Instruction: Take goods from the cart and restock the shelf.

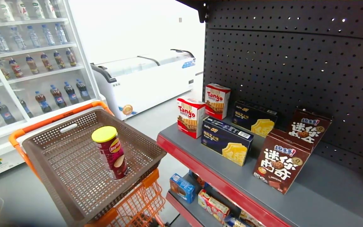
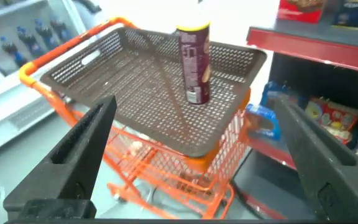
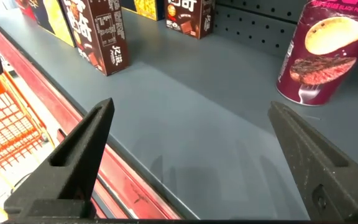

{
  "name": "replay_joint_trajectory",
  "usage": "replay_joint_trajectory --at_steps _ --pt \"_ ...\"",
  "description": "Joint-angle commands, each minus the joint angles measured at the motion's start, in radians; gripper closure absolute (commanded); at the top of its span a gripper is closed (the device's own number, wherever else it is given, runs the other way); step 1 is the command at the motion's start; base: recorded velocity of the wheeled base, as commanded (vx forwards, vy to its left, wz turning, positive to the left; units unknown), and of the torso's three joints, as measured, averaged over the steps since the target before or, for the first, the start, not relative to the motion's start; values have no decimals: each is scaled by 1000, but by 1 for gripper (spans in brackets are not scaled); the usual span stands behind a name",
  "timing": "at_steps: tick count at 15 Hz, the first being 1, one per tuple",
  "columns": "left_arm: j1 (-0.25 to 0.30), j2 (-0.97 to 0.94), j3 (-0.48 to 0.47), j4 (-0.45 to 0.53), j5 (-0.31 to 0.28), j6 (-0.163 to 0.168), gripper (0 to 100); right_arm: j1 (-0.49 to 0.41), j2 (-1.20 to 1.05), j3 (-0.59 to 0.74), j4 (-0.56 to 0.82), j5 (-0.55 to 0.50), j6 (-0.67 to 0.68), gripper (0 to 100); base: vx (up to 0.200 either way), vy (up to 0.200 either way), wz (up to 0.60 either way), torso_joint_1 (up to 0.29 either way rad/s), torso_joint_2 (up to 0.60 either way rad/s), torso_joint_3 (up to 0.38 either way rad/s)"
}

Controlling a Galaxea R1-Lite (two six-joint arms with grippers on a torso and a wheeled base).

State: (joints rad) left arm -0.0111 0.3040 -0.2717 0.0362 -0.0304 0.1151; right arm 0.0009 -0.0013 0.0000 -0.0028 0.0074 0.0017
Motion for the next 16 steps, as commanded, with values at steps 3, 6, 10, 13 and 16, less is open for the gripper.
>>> replay_joint_trajectory --at_steps 3,6,10,13,16 --pt "46 613 -248 -67 61 18 0 1 1 0 0 0 0 0 0 0 0 0 0 0" --pt "111 850 -241 -168 -167 31 0 1 1 0 0 0 0 0 0 0 0 0 0 0" --pt "80 1047 -236 -361 -194 31 0 1 1 0 0 0 0 0 0 0 0 0 0 0" --pt "54 1150 -187 -515 -195 32 0 1 1 0 0 0 0 0 0 0 0 0 0 0" --pt "17 1242 -138 -650 -194 31 0 1 1 0 0 0 0 0 0 0 0 0 0 0"
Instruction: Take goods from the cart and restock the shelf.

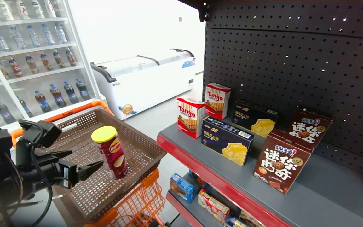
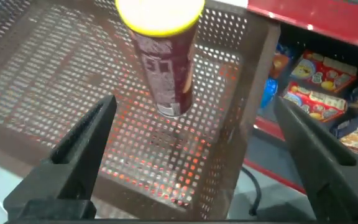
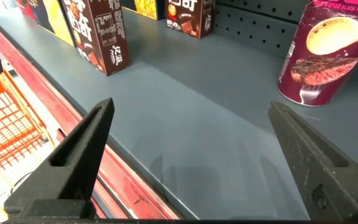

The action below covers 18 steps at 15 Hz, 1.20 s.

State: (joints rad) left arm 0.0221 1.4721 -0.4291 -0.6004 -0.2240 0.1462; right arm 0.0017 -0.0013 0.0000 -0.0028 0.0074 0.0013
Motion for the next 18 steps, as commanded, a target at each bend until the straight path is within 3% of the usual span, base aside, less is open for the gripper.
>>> replay_joint_trajectory --at_steps 1,12,14,18 --pt "-18 123 20 -84 0 0 0 0 1 0 0 0 0 0 0 0 0 0 0 0" --pt "-7 398 0 -368 5 7 0 0 1 0 0 0 0 0 0 0 0 0 0 0" --pt "-5 448 -22 -406 5 9 0 0 1 0 0 0 0 0 0 0 0 0 0 0" --pt "10 586 -154 -429 3 7 0 0 1 0 1 0 0 0 0 0 0 0 0 0"
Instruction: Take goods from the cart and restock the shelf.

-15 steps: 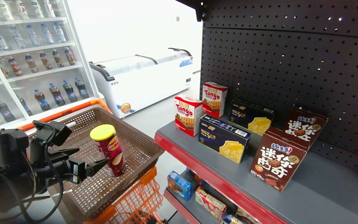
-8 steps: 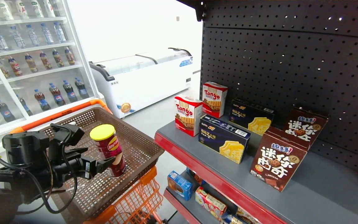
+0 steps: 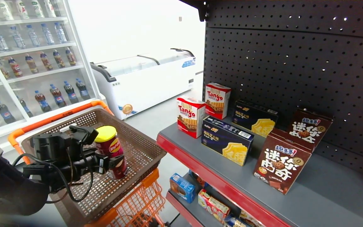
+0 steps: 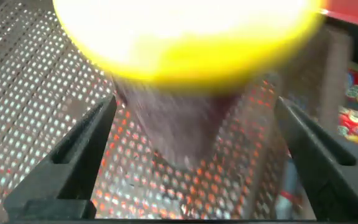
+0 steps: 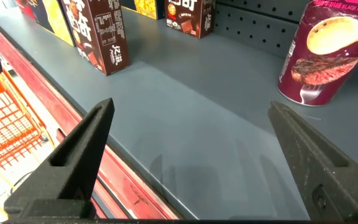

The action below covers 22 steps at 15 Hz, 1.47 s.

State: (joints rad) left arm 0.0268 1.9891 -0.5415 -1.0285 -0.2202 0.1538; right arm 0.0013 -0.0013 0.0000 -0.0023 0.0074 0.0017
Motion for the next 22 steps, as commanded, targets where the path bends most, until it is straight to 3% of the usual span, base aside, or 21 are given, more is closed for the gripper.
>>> replay_joint_trajectory --at_steps 1,5,10,11,15,17,21,22 --pt "4 89 -71 2 -1 0 0 0 1 0 -1 0 0 0 0 0 0 0 0 0" --pt "-8 135 -127 15 1 18 0 0 1 0 -1 0 0 0 0 0 0 0 0 0" --pt "-54 178 -156 16 7 0 0 0 1 0 -1 0 0 0 0 0 0 0 0 0" --pt "-59 178 -170 16 13 -3 100 0 1 0 -1 0 0 0 0 0 0 0 0 0" --pt "-51 82 -120 21 21 -8 100 0 1 0 -1 0 0 0 0 0 0 0 0 0" --pt "-57 -61 -109 122 24 -23 100 0 1 0 -1 0 0 0 0 0 0 0 0 0" --pt "-65 -334 -112 323 82 -22 100 0 1 0 -1 0 0 0 0 0 0 0 0 0" --pt "-65 -340 -114 326 82 -22 100 0 1 0 -1 0 0 0 0 0 0 0 0 0"
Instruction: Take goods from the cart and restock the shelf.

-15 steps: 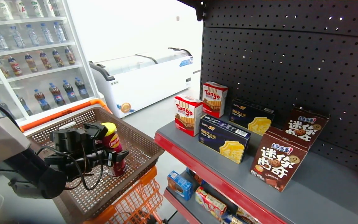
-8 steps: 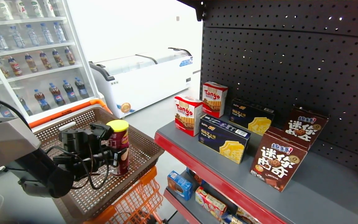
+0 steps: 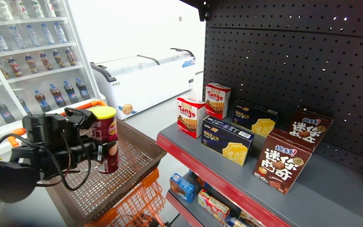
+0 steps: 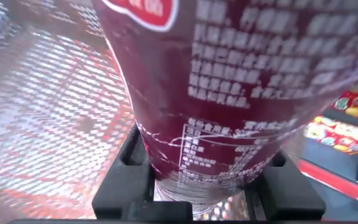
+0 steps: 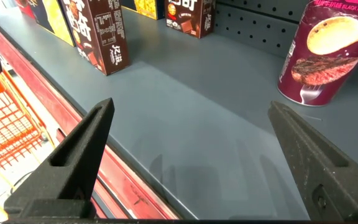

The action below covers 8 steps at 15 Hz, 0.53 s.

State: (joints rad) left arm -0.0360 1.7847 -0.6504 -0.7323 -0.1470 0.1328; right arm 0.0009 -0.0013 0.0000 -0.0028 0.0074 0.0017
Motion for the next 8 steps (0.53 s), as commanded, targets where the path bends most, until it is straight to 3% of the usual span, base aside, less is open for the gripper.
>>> replay_joint_trajectory --at_steps 1,5,6,8 --pt "-1 -252 -8 123 6 -9 100 1 1 0 0 0 0 0 0 0 0 0 0 0" --pt "2 -470 35 310 -19 -10 100 1 1 0 0 0 0 0 0 0 0 0 0 0" --pt "2 -534 58 352 -16 -24 100 1 1 0 0 0 0 0 0 0 0 0 0 0" --pt "1 -581 127 367 -13 -27 100 1 1 0 0 0 0 0 0 0 0 0 0 0"
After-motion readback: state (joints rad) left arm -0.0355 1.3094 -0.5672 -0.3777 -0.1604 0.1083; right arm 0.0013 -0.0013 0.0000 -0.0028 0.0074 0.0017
